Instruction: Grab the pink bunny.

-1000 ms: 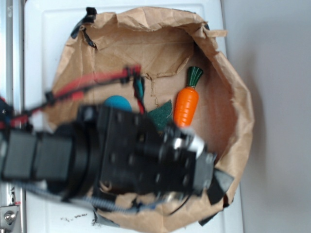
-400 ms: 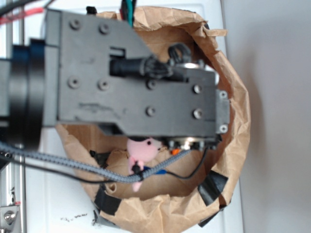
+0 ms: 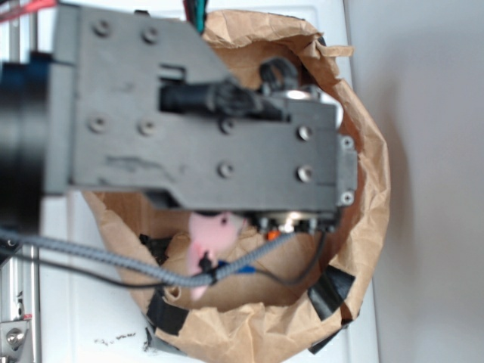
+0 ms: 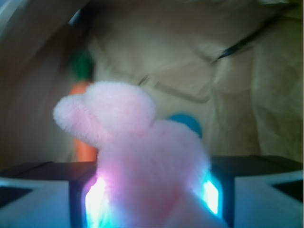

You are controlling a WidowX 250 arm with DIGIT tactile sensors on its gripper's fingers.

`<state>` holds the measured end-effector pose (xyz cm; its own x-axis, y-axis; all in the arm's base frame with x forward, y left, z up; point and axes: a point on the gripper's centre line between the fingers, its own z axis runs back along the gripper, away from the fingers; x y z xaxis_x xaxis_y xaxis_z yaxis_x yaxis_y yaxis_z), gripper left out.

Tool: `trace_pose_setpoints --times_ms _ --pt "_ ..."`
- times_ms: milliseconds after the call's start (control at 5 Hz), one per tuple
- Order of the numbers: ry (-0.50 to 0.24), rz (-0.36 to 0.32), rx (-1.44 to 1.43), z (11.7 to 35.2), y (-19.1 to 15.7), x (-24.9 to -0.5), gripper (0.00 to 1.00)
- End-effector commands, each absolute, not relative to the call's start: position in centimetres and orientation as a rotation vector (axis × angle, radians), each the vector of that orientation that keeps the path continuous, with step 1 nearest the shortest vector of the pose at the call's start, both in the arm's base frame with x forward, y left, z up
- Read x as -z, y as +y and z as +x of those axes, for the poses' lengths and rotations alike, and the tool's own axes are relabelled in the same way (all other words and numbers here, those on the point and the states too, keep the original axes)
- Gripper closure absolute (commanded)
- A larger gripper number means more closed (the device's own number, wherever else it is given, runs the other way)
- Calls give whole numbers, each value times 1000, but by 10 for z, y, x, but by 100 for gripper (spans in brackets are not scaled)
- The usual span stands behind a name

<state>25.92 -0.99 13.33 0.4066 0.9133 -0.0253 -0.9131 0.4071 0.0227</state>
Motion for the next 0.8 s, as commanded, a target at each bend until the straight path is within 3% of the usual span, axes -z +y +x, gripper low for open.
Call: trace_pose_setpoints --times_ms 0,200,600 --pt "244 21 -689 257 -4 -163 100" --pt "292 89 -597 260 1 -164 100" --pt "180 -15 -643 258 11 -169 100"
